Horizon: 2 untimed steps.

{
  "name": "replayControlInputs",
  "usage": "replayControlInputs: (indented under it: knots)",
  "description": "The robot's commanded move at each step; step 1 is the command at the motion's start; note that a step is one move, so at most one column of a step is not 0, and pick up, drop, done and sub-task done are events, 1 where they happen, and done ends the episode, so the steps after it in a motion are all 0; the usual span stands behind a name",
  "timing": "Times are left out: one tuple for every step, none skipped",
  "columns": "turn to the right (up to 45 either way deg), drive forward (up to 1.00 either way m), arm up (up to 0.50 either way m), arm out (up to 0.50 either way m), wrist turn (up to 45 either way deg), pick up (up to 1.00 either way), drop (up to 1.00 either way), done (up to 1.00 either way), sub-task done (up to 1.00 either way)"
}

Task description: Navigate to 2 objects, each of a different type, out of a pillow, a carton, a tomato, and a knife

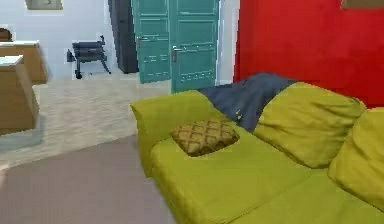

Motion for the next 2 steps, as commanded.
replayControlInputs:
  knots:
    - [-45.0,0.00,0.00,0.00,0.0,0.00,0.00,0.00,0.00]
    - [-45.0,0.00,0.00,0.00,0.0,0.00,0.00,0.00,0.00]
